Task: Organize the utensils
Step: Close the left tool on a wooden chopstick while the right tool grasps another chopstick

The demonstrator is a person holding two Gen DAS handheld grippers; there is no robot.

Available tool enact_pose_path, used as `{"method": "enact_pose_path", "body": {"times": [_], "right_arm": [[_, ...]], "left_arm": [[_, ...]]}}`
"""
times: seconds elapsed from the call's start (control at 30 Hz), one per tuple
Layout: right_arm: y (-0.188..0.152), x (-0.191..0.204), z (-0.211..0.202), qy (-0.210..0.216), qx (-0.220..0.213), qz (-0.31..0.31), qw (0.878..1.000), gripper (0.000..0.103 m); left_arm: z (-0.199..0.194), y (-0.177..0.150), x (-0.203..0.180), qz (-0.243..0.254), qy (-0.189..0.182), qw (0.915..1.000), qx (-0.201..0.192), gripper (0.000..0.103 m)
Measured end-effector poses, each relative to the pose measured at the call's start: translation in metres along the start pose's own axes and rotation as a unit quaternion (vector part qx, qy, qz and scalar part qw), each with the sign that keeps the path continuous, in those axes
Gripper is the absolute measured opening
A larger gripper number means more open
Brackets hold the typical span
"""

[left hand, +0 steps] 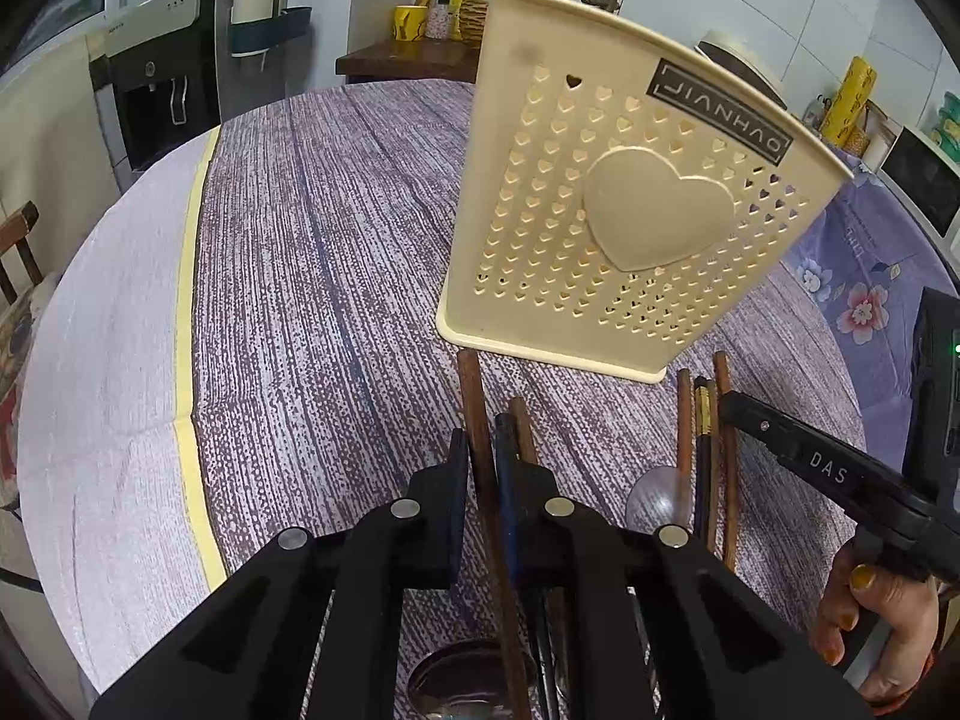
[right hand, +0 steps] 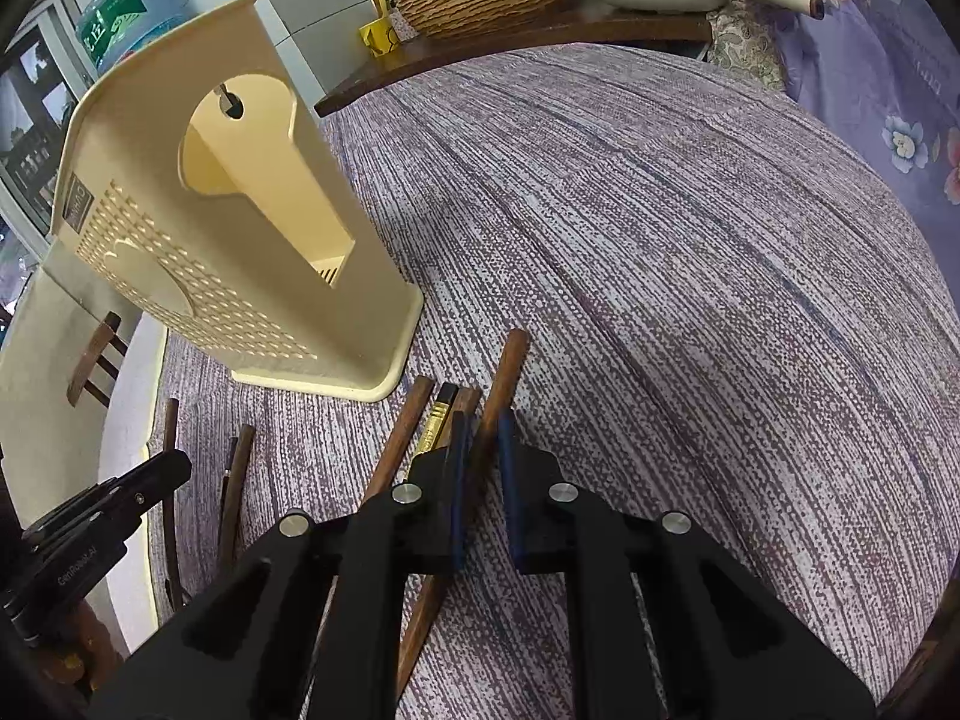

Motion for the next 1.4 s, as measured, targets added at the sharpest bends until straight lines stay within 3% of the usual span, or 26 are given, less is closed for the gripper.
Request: {"method": "enact_pose_path", "body": {"times": [0.27, 0.43, 0.6, 0.7, 0.77, 0.8, 0.83, 0.87, 0.9, 0.97, 1.17, 1.4], "right_arm": [[0.0, 0.0, -0.026, 0.049, -0.023, 0.003, 0.998, 0.011], [0.0, -0.001, -0.055, 0.104, -0.037, 0.007, 0.994, 0.001], [-0.002, 0.009, -0.086, 0.12, -0.075, -0.033, 0.989, 0.001], [0.001, 0.006, -0.083, 0.087, -0.078, -0.033, 0.993, 0.001], [0.0, 0.0, -0.076, 0.04, -0.081, -0.033, 0.995, 0.005], [-0.001, -0.001, -0.071, 0.012, -0.075, -0.035, 0.996, 0.022], [-0.003, -0.003, -0.065, -0.011, -0.07, -0.033, 0.997, 0.049], [-0.005, -0.006, -0.062, -0.019, -0.072, -0.028, 0.997, 0.056], [-0.008, -0.008, -0.058, -0.031, -0.07, -0.029, 0.997, 0.057], [-0.013, -0.01, -0.049, -0.059, -0.065, -0.038, 0.995, 0.047], [-0.023, -0.011, -0.021, -0.09, -0.039, -0.043, 0.994, 0.028], [-0.029, -0.001, -0.012, -0.121, -0.066, -0.064, 0.988, 0.017]], "left_arm": [[-0.02, 0.002, -0.002, -0.01, -0.016, 0.9994, -0.028, 0.009], [-0.042, 0.004, -0.004, -0.009, -0.024, 0.998, -0.058, 0.009], [-0.069, 0.009, -0.007, 0.007, -0.016, 0.9949, -0.1, 0.008], [-0.076, 0.01, -0.009, 0.008, -0.016, 0.9936, -0.111, 0.008], [-0.076, 0.011, -0.009, 0.009, -0.017, 0.9935, -0.112, 0.008], [-0.075, 0.01, -0.01, 0.009, -0.017, 0.9936, -0.111, 0.008], [-0.074, 0.01, -0.01, 0.009, -0.018, 0.9937, -0.11, 0.008], [-0.073, 0.01, -0.01, 0.009, -0.019, 0.9938, -0.109, 0.008], [-0.072, 0.009, -0.01, 0.008, -0.019, 0.9939, -0.109, 0.008], [-0.072, 0.009, -0.009, 0.006, -0.02, 0.9938, -0.109, 0.008], [-0.076, 0.007, -0.008, 0.004, -0.021, 0.9933, -0.114, 0.008], [-0.078, 0.007, -0.008, 0.003, -0.022, 0.993, -0.116, 0.008]]}}
Point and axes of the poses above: each gripper's, at about its wrist camera, not at the fingertips, and z roughly the way its jaws point, x to its left, y to its top, the point moved 2 cm from there along z, roughly the way its jaws point, and after that the axes turned 11 degrees about z, right-handed, at the moved point
